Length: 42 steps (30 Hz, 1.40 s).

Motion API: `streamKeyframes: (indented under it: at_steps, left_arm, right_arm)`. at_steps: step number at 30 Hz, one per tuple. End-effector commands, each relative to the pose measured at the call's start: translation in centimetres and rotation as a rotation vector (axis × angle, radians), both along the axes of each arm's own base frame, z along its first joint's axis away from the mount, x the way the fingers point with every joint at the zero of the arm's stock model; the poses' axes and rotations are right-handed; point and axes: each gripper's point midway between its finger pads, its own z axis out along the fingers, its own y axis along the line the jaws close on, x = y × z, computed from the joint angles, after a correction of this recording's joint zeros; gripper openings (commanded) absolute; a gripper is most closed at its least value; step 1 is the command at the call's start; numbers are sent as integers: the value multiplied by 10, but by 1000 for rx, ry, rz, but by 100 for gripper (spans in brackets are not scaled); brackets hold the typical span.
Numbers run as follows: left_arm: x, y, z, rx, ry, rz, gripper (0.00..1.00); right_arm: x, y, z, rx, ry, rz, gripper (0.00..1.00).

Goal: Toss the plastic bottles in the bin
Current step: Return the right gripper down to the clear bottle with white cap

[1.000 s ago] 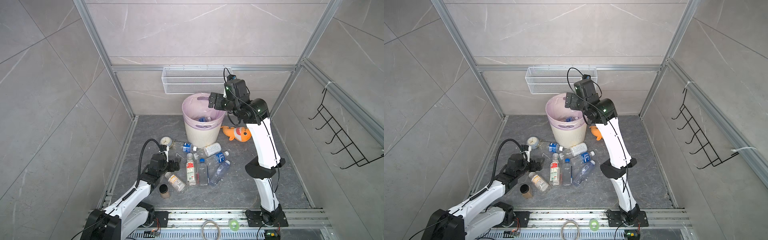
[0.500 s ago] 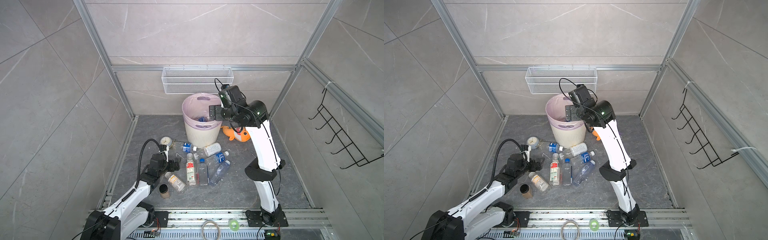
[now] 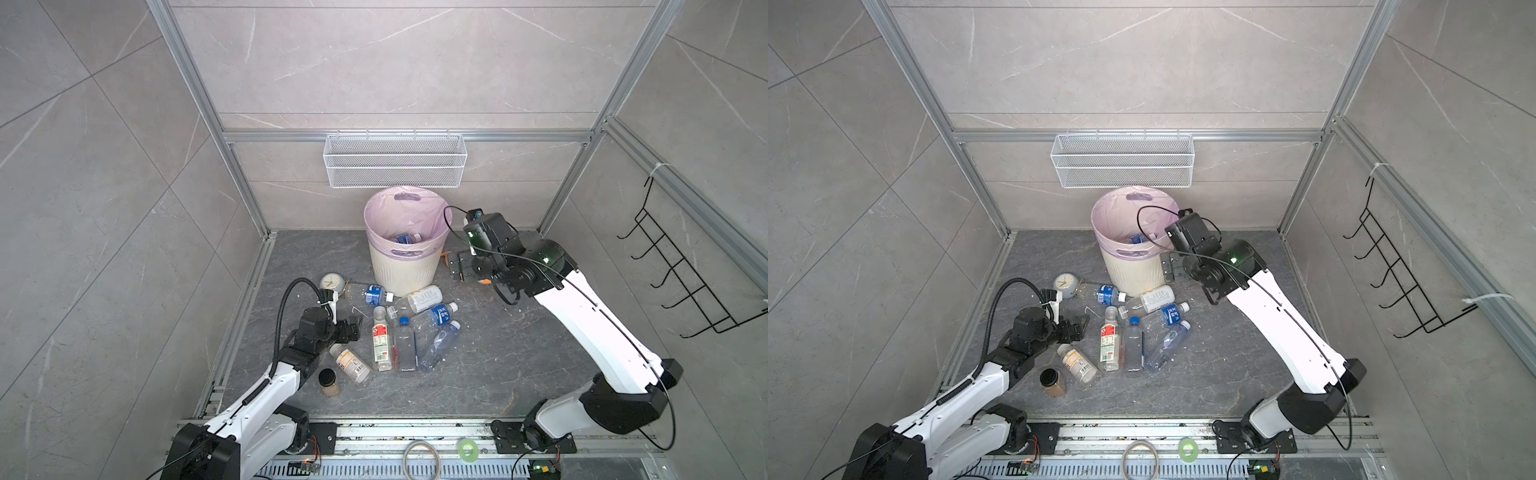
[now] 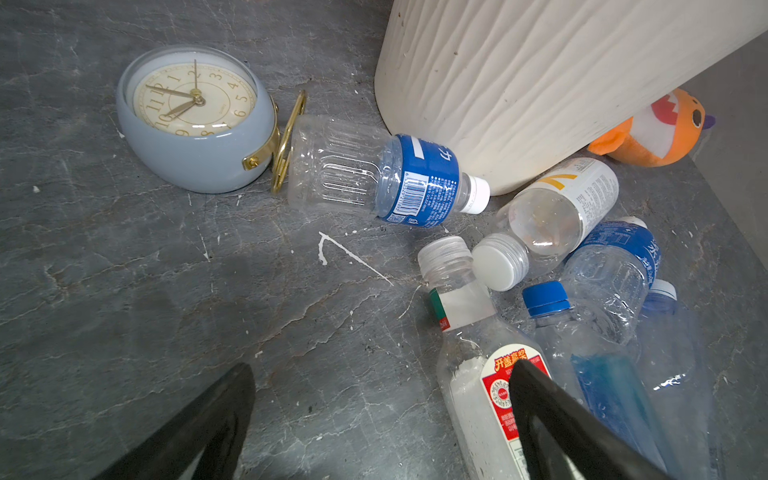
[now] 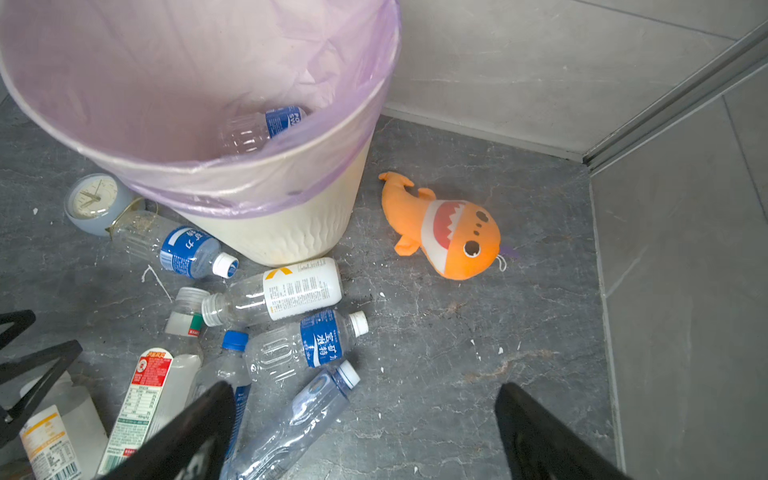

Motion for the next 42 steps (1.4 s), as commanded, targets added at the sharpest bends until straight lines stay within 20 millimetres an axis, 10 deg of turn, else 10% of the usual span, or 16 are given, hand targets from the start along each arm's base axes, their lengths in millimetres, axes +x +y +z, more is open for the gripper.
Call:
streamKeyframes:
  at_steps: [1,15,42]
  left_arm:
    - [7,-6,21,-16,-60,-25,97]
    - [3,-27,24,-73,-54,-131,97]
    - [-3,-56,23,-152,-30,-287,98]
  right_arm:
    - [-5,3,-12,76,-23,1,99]
    - [-45,11,-137,278,186,-82,99]
    - [-69,51,-260,424,409,-203,99]
